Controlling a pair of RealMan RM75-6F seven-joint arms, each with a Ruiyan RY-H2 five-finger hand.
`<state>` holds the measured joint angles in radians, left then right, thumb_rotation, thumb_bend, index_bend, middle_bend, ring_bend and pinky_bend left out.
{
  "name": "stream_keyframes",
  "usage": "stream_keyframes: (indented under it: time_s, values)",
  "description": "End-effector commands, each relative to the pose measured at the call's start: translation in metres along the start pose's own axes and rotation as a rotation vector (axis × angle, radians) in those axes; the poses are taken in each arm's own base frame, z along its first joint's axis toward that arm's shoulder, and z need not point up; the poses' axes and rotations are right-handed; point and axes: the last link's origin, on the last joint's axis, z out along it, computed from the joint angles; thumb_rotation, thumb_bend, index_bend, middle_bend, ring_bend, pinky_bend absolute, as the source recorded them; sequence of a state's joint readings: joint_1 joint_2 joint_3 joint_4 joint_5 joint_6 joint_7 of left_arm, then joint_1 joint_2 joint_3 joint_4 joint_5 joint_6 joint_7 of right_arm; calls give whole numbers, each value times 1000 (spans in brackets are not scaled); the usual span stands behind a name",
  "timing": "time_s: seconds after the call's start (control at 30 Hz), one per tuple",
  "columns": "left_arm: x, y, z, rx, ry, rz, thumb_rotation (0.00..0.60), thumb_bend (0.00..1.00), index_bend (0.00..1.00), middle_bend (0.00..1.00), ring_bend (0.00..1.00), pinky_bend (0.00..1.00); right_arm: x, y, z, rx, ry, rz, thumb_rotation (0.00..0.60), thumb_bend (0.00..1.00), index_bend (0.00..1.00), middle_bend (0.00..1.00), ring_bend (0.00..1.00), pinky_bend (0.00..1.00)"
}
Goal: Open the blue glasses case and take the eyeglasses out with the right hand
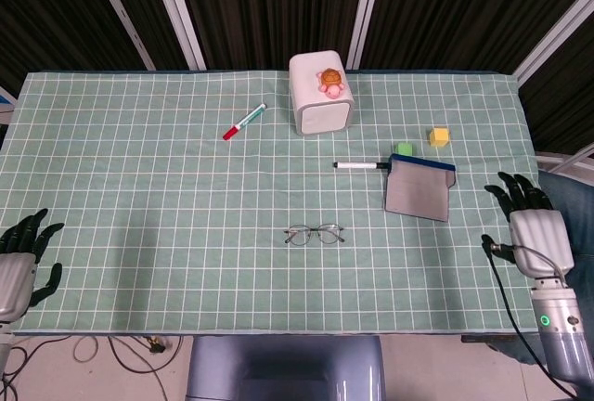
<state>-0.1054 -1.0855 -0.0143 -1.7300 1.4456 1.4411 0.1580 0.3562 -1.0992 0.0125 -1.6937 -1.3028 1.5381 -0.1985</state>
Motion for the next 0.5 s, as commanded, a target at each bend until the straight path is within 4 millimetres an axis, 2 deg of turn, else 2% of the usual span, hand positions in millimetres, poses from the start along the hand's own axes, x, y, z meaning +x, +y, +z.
stream_keyframes:
  time_s: [0.03,0.23,0.5]
  values:
    - [-1,1,-2,-11,7,1,600,470,156,0,0,96,-18,7,-31,-3,-12,-16,600,249,238,136,109,223]
    - [4,5,-3,-52,37,14,600,470,156,0,0,72,-37,16,-59,-15,-37,-54,600,249,238,135,109,223]
    - [6,7,-4,-84,44,30,600,470,158,0,0,67,-46,23,-71,-13,-43,-97,600,249,238,136,109,223]
